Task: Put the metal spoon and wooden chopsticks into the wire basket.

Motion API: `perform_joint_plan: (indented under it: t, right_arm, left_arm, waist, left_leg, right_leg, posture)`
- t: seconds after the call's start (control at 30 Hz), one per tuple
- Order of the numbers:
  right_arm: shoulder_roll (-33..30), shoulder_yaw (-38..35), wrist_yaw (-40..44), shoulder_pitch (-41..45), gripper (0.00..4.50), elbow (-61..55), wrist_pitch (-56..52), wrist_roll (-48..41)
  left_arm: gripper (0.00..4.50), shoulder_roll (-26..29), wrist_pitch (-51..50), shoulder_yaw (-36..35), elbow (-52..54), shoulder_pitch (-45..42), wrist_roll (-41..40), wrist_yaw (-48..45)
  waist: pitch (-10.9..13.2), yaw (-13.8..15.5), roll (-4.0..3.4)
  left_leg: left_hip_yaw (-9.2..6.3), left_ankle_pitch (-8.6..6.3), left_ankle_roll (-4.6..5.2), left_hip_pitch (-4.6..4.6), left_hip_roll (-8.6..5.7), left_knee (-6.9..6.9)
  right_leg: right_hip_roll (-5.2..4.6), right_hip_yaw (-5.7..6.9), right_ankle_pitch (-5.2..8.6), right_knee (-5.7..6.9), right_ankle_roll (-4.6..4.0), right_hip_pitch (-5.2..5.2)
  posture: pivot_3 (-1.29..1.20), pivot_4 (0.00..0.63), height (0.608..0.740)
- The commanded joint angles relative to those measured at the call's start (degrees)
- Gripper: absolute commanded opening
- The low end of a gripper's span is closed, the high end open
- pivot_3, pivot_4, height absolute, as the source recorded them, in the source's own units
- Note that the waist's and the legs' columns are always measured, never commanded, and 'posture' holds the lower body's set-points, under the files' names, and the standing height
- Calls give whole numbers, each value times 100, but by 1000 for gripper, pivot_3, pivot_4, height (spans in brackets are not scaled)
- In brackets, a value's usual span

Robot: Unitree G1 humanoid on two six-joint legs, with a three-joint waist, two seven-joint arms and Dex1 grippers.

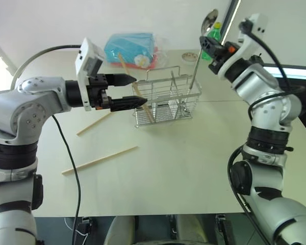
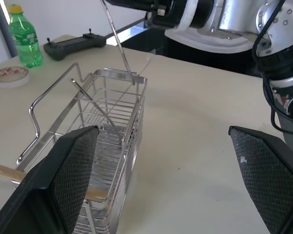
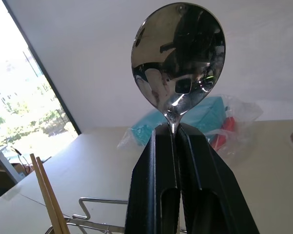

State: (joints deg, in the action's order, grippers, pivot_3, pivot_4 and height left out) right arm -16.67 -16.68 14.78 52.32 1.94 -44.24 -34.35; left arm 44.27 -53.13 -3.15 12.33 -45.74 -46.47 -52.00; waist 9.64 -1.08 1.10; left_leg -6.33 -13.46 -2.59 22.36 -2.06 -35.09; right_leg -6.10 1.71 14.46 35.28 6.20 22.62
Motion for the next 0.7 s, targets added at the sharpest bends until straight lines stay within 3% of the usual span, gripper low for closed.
perform_joint_plan:
  t: [0.03, 0.17, 0.2, 0.33, 0.43, 0.47, 0.6, 0.7]
  right_arm:
    - [112, 208, 152, -53, 30, 138, 467, 198]
    - [201, 336, 225, -210, 30, 349, 818, 381]
    - [233, 330, 212, -262, 691, 384, 849, 386]
    - [255, 310, 162, -407, 2461, 271, 836, 349]
    - [213, 219, 70, -459, 4156, 112, 720, 252]
    - [186, 170, 26, -464, 4438, 67, 670, 216]
    - [-4, 55, -8, -505, 4438, -206, 383, 78]
    - [-573, -133, 223, -601, 4438, -773, -272, -317]
  left_arm:
    - [4500, 51, 47, -208, 175, -19, -24, 28]
    - [4500, 48, 30, -226, 198, -4, -40, 61]
    - [4500, 44, 32, -230, 206, -3, -45, 68]
    - [4500, 30, 37, -242, 188, -19, -63, 87]
    - [4500, 26, 64, -226, 142, -38, -44, 83]
    - [4500, 23, 75, -220, 126, -47, -36, 76]
    - [4500, 40, 101, -195, 58, -74, 6, 38]
    - [4500, 170, 157, -207, -32, -56, 101, -64]
  waist:
    - [0, -3, 0]
    - [0, 6, 0]
    - [0, 7, 0]
    - [0, 3, 0]
    - [0, 2, -1]
    - [0, 2, -1]
    - [0, 3, -1]
    - [1, 37, -1]
  left_leg:
    - [0, 0, 0, 0, 0, 0]
    - [0, 0, -1, 0, 0, 0]
    - [0, 0, -1, 0, 0, 0]
    - [0, 1, -1, 0, 0, -1]
    - [-1, 1, -2, -1, 0, -1]
    - [-2, 1, -2, -1, 0, 0]
    - [-3, 1, -2, -1, 0, -1]
    - [-3, 1, -2, 0, 0, 0]
  right_leg:
    - [0, 0, 0, 0, 0, 0]
    - [0, -1, 0, 1, 0, 0]
    - [0, -1, 0, 0, 0, 0]
    - [0, -1, 0, 0, 0, 0]
    - [1, -1, -1, 2, 0, 0]
    - [1, -1, -1, 3, 0, 0]
    - [1, -1, -1, 3, 0, 0]
    - [1, -1, -1, 1, 0, 0]
  posture:
    - [0, 150, 720]
    - [0, 150, 720]
    - [0, 150, 720]
    - [0, 150, 720]
    - [0, 150, 720]
    - [0, 150, 720]
    - [0, 150, 720]
    - [0, 150, 720]
